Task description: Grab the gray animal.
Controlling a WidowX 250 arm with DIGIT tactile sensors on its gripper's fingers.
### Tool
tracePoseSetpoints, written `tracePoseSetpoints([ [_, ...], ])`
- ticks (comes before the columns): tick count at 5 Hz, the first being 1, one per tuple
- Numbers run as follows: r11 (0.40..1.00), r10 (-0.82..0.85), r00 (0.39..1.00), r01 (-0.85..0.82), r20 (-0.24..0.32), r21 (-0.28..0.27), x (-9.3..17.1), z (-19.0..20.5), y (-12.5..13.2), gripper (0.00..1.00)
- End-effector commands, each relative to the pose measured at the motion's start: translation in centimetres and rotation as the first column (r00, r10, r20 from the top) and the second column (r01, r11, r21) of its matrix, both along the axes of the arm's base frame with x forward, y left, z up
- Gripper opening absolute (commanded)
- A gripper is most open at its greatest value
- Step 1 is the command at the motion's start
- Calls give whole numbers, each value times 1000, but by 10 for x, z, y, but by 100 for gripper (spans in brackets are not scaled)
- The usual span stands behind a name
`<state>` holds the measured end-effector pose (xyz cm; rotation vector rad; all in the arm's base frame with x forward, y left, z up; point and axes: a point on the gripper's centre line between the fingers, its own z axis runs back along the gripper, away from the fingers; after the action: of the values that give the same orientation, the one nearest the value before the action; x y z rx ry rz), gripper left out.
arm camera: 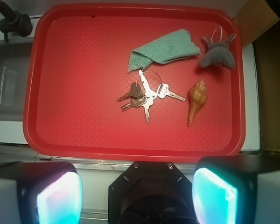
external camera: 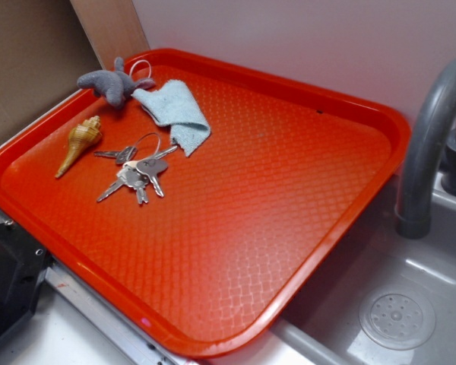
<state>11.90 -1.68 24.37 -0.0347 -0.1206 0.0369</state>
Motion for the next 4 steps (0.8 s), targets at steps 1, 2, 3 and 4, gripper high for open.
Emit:
tracePoseSetpoints([
  [1,1000,0,1000,0,0,0,0,0,0,100],
  [2,969,247,968,-247,53,-5,24,-22,17,100],
  [3,878,478,872,-478,100,-27,41,-37,36,100],
  [4,751,655,737,-659,166,-37,66,-65,74,100],
])
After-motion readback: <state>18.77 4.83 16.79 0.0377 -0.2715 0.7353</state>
